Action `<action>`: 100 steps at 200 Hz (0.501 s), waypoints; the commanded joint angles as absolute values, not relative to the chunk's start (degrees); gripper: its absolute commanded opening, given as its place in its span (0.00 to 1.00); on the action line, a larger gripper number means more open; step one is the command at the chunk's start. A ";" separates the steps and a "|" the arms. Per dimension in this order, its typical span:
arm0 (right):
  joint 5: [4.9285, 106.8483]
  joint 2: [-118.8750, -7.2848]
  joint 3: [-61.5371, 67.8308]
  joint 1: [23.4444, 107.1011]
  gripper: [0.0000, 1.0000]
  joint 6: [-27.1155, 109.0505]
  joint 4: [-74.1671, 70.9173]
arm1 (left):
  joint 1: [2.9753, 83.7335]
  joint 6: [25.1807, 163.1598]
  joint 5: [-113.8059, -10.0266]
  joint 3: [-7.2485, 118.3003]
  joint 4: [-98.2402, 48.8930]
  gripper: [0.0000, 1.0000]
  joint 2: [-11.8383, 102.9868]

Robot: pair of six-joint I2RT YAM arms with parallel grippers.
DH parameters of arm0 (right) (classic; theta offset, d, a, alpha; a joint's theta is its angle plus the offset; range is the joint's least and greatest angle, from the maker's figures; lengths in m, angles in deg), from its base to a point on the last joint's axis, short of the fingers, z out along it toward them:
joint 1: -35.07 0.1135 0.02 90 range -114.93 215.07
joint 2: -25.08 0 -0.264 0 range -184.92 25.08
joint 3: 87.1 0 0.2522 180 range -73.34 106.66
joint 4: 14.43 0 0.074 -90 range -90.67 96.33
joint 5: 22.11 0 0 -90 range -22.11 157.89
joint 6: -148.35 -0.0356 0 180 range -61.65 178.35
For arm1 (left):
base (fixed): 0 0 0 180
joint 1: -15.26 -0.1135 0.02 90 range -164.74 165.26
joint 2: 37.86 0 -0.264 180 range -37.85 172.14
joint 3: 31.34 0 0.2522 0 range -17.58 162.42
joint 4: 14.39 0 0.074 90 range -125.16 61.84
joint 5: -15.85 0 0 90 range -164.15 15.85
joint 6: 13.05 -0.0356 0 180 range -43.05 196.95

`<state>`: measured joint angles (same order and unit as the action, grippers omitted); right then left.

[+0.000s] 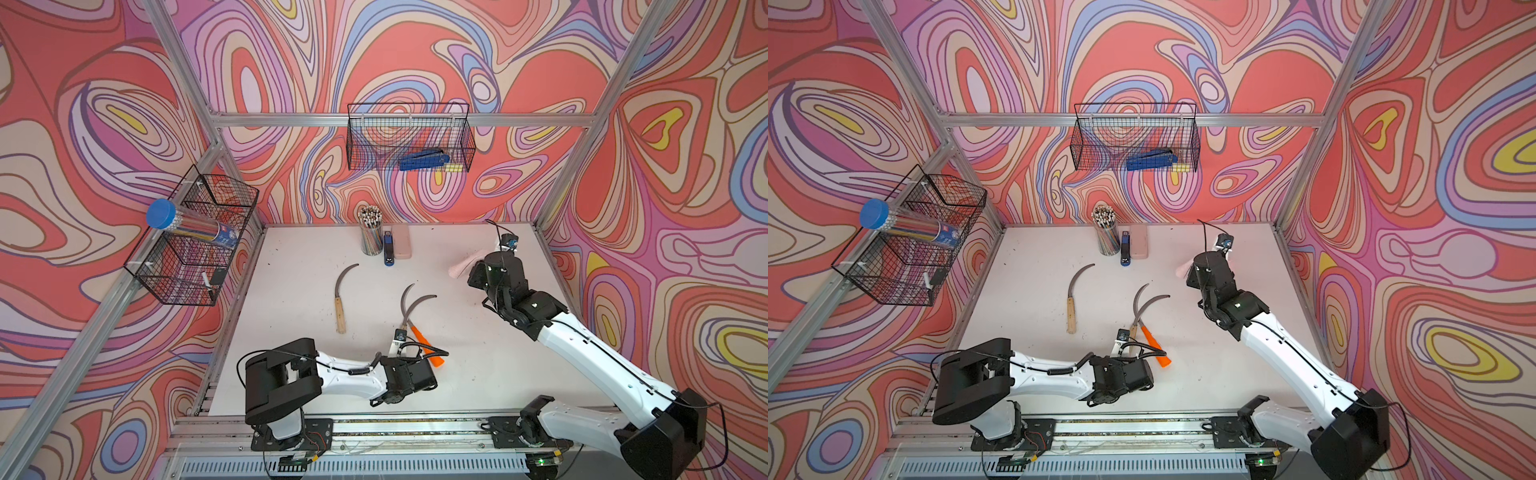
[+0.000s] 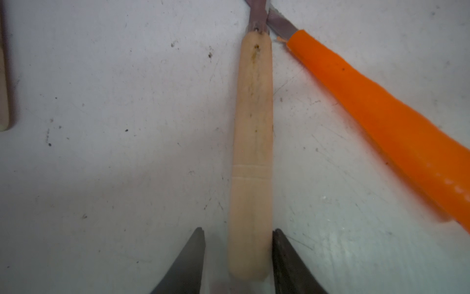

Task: Wipe small sickles with rags
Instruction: Pick up the small sickle from the center of the board.

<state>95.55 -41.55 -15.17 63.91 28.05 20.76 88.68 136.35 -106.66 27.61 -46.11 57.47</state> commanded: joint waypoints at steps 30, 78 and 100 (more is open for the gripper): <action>96.34 -42.30 -14.05 63.72 0.00 27.87 20.10 | 87.28 130.15 -105.59 22.44 -34.72 0.43 55.25; 95.66 -43.24 -13.64 63.78 0.00 28.03 20.10 | 86.62 124.87 -106.70 18.01 -24.05 0.44 56.52; 95.17 -43.73 -13.14 63.72 0.00 27.93 20.53 | 86.63 123.31 -106.64 16.98 -22.39 0.40 55.70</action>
<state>95.44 -43.19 -15.13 63.91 28.00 20.76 86.91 125.90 -107.09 18.89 -26.02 55.73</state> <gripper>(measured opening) 0.106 0.422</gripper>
